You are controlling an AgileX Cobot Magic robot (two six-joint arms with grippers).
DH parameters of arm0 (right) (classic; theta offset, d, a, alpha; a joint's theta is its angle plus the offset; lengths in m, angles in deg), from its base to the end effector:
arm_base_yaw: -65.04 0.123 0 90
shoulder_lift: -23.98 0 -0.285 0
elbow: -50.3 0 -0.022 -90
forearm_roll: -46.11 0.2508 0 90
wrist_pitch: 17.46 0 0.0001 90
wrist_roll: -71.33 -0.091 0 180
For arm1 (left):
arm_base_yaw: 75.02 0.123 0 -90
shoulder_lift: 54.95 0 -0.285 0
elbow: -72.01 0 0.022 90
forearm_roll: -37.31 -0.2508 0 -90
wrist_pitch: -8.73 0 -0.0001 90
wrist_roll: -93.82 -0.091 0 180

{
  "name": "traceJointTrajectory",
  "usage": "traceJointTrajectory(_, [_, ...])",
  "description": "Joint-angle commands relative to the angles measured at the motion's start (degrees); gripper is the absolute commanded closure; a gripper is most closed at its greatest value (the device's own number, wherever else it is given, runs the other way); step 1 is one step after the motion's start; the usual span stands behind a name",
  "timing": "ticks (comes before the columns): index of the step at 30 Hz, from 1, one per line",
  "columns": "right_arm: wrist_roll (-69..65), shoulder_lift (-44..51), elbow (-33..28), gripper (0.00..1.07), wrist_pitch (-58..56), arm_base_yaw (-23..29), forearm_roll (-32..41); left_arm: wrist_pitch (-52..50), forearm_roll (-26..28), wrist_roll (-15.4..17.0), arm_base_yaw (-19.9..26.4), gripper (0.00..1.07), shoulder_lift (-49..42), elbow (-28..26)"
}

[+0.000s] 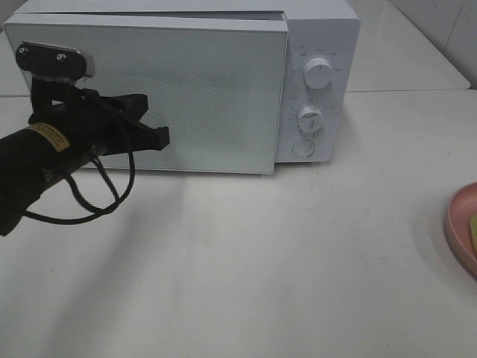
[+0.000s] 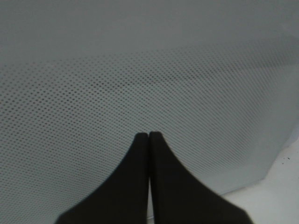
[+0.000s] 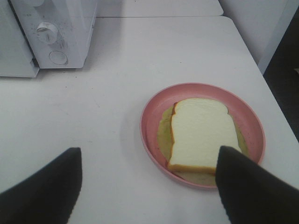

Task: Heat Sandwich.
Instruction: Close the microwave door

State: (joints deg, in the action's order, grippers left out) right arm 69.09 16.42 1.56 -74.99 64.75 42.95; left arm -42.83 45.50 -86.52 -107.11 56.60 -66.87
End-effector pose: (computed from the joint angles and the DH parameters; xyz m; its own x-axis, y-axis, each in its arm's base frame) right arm -0.0030 -0.0042 0.2812 -0.4029 0.0115 -0.9152 0.0514 0.9986 -0.0101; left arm 0.2833 -0.1657 0.1574 -0.2030 0.0297 -0.9787 0.4198 0.9056 -0.0596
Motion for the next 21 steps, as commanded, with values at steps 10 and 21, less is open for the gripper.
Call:
traceJointTrajectory(10, [0.2, 1.6, -0.1, 0.31, 0.5, -0.5, -0.1, 1.9, 10.6, -5.0, -6.8, 1.07, 5.6, -11.2])
traceJointTrajectory(21, [0.2, 1.6, -0.1, 0.31, 0.5, -0.5, -0.1, 6.6, 12.7, -6.7, -8.1, 1.07, 9.7, -20.2])
